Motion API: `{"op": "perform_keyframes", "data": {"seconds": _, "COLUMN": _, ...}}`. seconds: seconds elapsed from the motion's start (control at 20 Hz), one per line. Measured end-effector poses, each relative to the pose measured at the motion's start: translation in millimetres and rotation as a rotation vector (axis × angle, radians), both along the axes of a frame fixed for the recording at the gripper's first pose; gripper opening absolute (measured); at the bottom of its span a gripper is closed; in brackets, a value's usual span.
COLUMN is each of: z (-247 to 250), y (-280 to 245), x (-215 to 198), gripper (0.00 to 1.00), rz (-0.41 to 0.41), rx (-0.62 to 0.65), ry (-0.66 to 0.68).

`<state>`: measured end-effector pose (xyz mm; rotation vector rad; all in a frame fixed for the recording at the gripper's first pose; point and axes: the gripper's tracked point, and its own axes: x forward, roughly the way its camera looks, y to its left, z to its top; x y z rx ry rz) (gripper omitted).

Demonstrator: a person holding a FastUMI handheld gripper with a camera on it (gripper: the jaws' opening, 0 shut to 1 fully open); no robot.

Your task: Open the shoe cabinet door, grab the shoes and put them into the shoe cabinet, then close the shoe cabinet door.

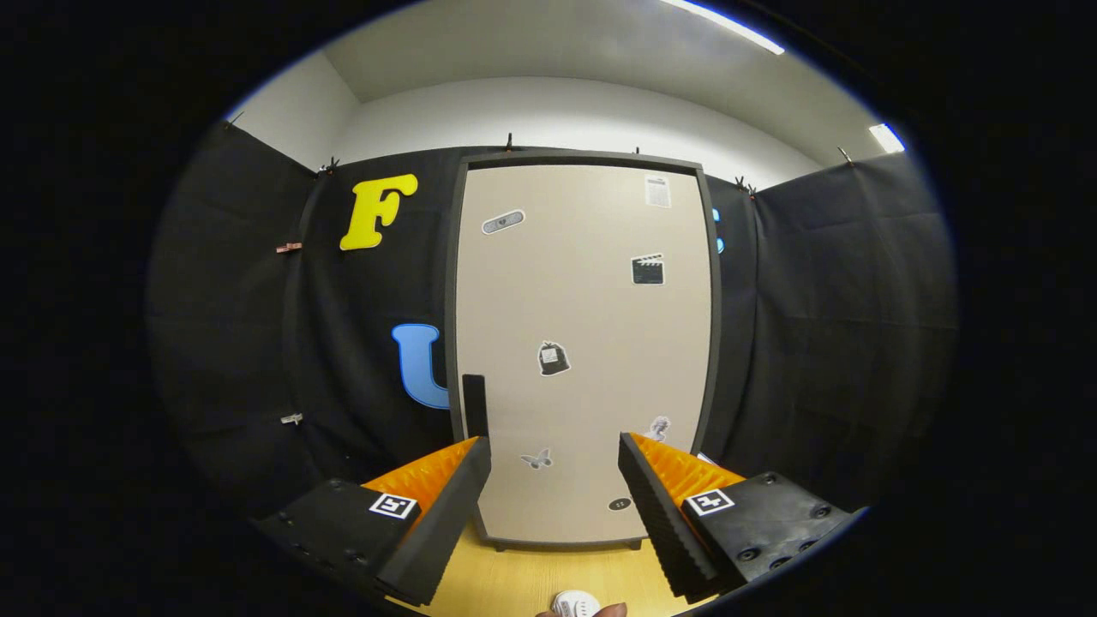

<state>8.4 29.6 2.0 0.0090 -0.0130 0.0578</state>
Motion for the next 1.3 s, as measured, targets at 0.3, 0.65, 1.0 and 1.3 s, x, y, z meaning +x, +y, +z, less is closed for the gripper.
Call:
{"op": "perform_keyframes", "data": {"seconds": 0.3, "z": -1.3, "y": 47.7, "x": 50.1, "gripper": 0.98, "rz": 0.057, "rx": 0.054, "ry": -0.004}}
{"op": "perform_keyframes", "data": {"seconds": 0.65, "z": -35.3, "y": 85.1, "x": 117.8, "gripper": 0.98, "rz": 0.057, "rx": 0.045, "ry": 0.034}}
{"op": "perform_keyframes", "data": {"seconds": 1.0, "z": -69.0, "y": 100.7, "x": 178.9, "gripper": 0.98, "rz": 0.026, "rx": 0.038, "ry": 0.075}}
{"op": "perform_keyframes", "data": {"seconds": 1.3, "z": -90.7, "y": 103.8, "x": 208.8, "gripper": 0.73, "rz": -0.008, "rx": -0.004, "ry": 0.089}}
